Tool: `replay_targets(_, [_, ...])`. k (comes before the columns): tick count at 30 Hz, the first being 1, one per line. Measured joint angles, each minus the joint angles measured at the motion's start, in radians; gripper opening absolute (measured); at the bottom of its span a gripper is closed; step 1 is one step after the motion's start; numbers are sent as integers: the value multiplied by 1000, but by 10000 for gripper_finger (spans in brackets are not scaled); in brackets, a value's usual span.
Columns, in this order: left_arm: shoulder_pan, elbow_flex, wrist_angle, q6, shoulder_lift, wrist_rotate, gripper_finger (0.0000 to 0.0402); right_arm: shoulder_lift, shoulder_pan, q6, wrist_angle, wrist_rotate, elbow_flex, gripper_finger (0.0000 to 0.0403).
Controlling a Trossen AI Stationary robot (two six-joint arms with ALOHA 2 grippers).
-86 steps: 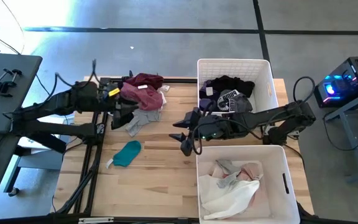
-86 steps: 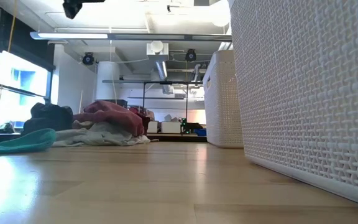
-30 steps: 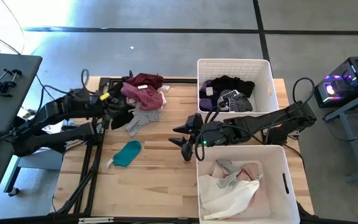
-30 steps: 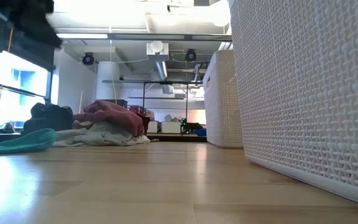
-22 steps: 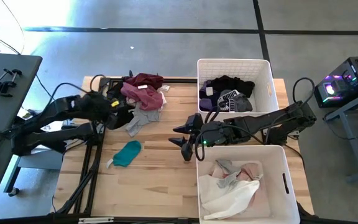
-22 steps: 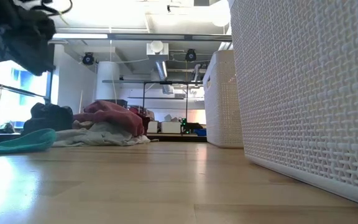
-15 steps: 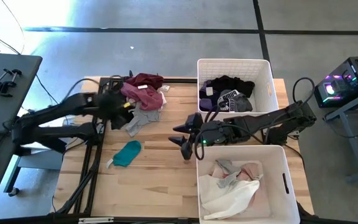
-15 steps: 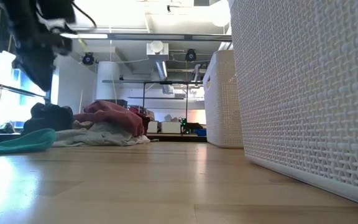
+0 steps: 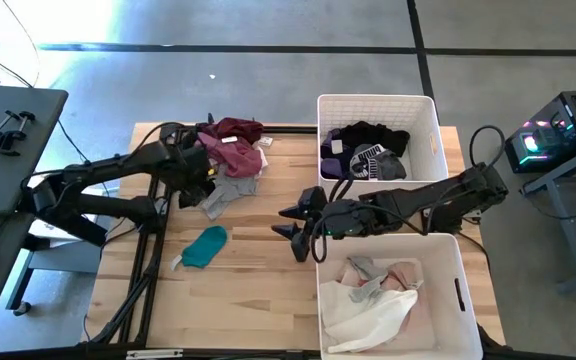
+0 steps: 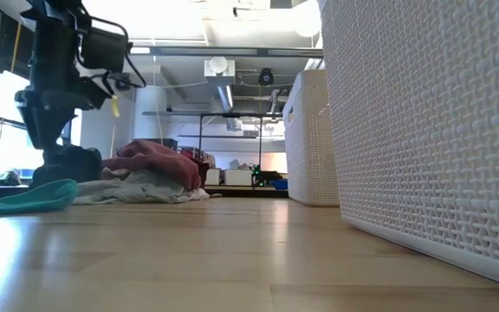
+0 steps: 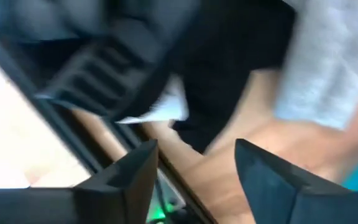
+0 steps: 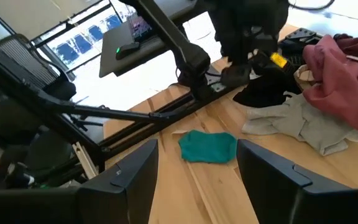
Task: Sort clothes
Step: Put the black shorts into the top bin
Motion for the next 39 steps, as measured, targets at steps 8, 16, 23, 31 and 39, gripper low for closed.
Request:
replay_targets(8, [126, 0, 86, -36, 3, -55, 261, 8, -3, -2, -2, 3, 0, 206])
replay_targets(16, [265, -5, 229, 46, 69, -3, 259, 8, -7, 0, -2, 5, 0, 206])
replay_targets(23, [298, -5, 314, 146, 204, 28, 175, 1, 21, 29, -2, 3, 0, 206])
replay_targets(31, [280, 13, 212, 171, 185, 105, 17, -79, 89, 21, -1, 75, 0, 206])
replay_targets(39, [138, 275, -84, 102, -18, 117, 4, -191, 156, -53, -5, 96, 0, 206])
